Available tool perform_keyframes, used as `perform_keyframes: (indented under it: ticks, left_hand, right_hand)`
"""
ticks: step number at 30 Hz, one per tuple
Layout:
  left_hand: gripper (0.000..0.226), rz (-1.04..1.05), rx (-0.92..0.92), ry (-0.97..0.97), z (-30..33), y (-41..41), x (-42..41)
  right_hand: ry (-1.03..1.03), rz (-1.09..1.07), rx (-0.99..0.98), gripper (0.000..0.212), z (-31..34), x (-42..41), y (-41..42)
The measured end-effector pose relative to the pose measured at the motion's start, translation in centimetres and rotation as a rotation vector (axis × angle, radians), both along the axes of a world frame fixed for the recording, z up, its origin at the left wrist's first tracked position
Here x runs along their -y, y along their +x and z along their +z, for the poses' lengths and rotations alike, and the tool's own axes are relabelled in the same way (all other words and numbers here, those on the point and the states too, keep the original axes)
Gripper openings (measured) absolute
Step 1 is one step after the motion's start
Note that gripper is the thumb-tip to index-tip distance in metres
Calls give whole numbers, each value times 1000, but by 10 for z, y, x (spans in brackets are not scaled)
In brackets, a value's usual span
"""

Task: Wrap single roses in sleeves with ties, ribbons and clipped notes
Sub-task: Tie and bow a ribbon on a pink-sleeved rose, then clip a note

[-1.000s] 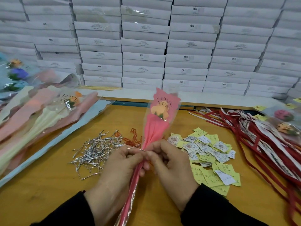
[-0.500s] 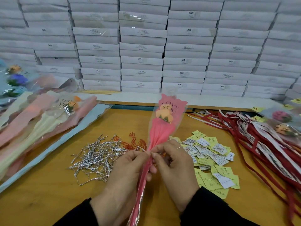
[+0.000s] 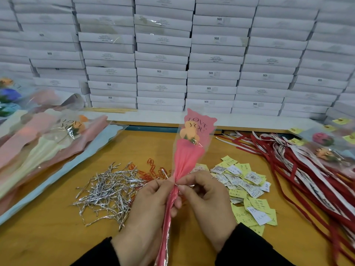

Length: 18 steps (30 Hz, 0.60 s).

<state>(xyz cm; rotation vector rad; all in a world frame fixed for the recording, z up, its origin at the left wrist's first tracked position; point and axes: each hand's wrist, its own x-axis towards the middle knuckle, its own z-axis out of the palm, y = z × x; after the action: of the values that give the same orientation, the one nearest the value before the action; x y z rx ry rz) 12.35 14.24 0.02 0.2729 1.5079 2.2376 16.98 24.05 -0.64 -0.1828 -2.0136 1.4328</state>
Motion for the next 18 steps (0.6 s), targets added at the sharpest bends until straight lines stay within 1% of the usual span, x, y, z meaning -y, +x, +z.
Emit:
perform_keyframes:
  ticks: [2,5,10,16,18]
  left_hand:
    - [20,7,-14,-6,0,1,1]
    - [20,12,-44,-10,-1,2,3]
    - [23,4,-60,-18,0,4,4]
    - [25,-42,-72,-24,-1,5,5]
    - [25,-54,-72,-21,-2,4,5]
  right_hand:
    - [-39,30,9,26,1,1,1]
    - [-247,118,15,13,3,1,3]
    - [-539,111,83,16,2,-2,2]
    - [-716,188,187,18,-4,-9,-1]
    - [-721,242,210,13,-4,-11,-1]
